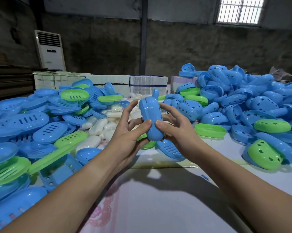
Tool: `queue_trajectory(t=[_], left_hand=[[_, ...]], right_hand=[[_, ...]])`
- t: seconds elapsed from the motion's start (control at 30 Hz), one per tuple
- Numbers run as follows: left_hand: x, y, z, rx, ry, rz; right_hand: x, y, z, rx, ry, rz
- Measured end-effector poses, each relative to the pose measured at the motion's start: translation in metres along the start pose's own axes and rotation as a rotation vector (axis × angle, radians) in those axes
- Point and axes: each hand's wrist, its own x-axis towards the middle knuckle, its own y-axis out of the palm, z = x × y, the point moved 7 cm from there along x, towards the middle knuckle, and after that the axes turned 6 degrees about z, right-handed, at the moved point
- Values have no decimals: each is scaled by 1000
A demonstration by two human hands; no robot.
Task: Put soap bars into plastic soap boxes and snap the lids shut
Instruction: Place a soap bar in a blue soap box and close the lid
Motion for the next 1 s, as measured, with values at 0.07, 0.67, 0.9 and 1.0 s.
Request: queue_trajectory(t=[0.07,0.67,0.9,1.0], left_hand=[[0,2,-1,2,14,23],[-1,2,-2,115,27,63],[-1,1,1,111,-30,68],[-2,0,4,101,-80,35]], right_hand=[[-1,0,1,1,-10,6],[-4,-5,1,-130,53,10],[-5,-8,2,-132,67,15],[-5,-5,1,-142,74,33]])
